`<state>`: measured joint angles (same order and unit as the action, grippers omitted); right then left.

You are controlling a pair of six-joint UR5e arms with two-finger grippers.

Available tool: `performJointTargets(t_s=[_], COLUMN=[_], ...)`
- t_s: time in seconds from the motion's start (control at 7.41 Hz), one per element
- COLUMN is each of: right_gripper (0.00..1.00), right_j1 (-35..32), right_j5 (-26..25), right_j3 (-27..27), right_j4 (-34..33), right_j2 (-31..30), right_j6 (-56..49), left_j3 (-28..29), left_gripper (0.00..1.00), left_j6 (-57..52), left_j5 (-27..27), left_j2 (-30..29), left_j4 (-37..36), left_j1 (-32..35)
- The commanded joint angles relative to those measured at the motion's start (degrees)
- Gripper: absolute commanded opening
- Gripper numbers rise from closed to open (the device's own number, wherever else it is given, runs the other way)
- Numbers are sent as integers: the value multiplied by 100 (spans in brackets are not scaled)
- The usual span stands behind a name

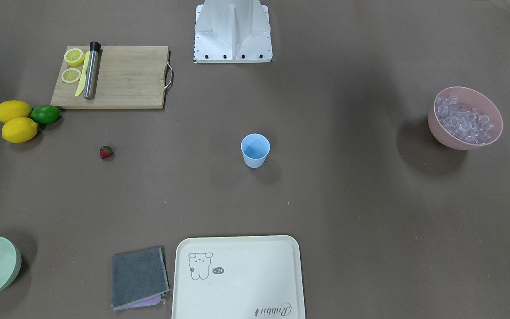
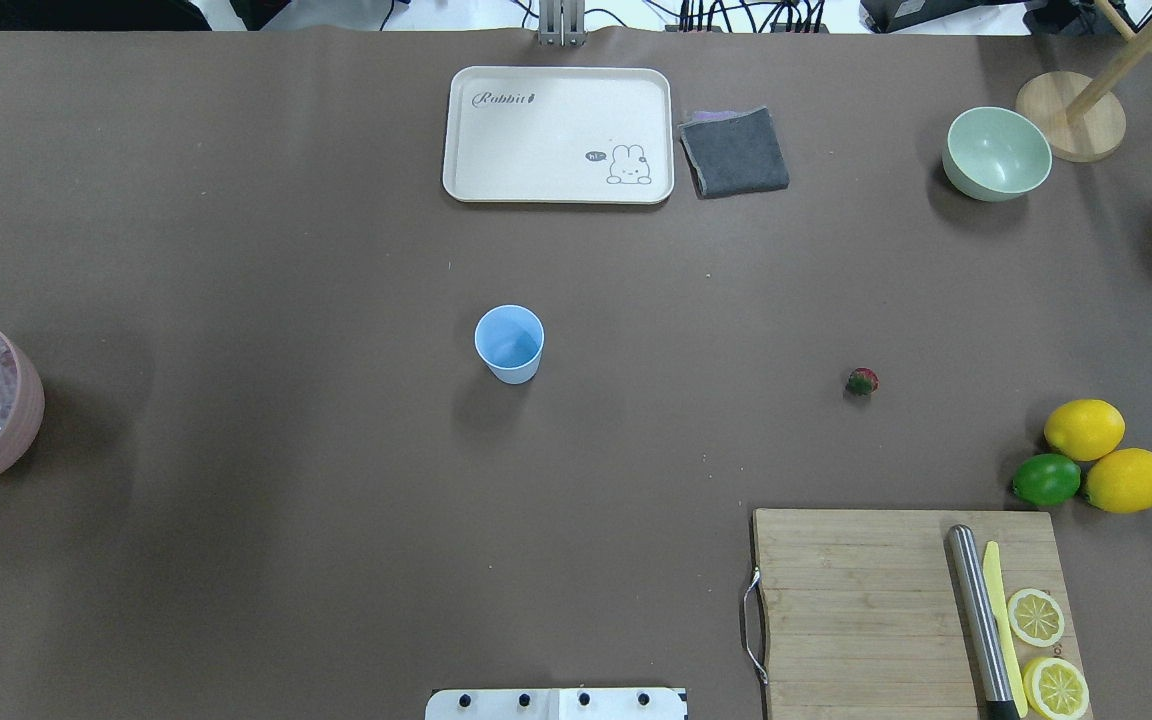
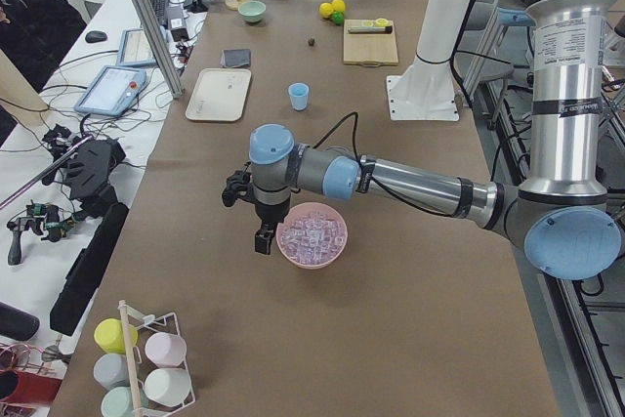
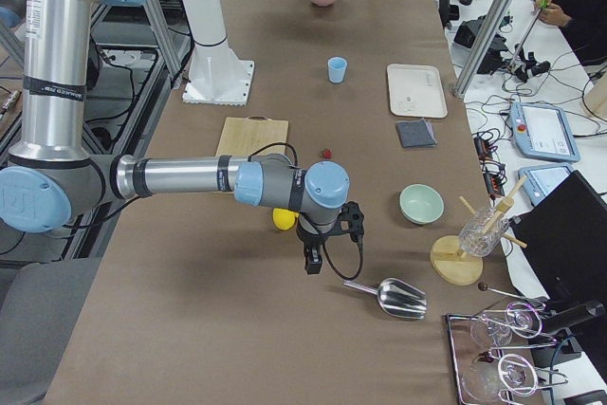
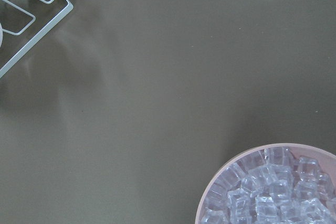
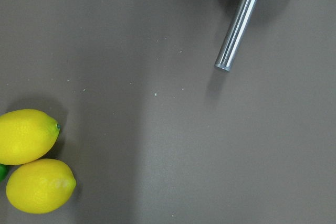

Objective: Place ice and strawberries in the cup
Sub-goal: 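Lower the left gripper into the pink bowl and grasp an ice cube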

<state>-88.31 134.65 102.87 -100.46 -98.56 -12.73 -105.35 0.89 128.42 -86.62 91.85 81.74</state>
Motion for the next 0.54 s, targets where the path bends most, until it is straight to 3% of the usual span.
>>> performJointTargets(t_s=[0.0, 0.41], right_gripper=[100, 100], right_j1=[-2, 7], right_j5=[-9, 18], right_j3=[136, 155], right_j4=[0, 0], right_j2=[-75, -84], right_j6=[-2, -2], left_j3=[31, -47], left_gripper=[97, 97], left_j6=[-2, 16], left_j5=[-1, 16], left_j2=[-4, 31], left_j4=[-9, -27], left_j1=[-9, -44])
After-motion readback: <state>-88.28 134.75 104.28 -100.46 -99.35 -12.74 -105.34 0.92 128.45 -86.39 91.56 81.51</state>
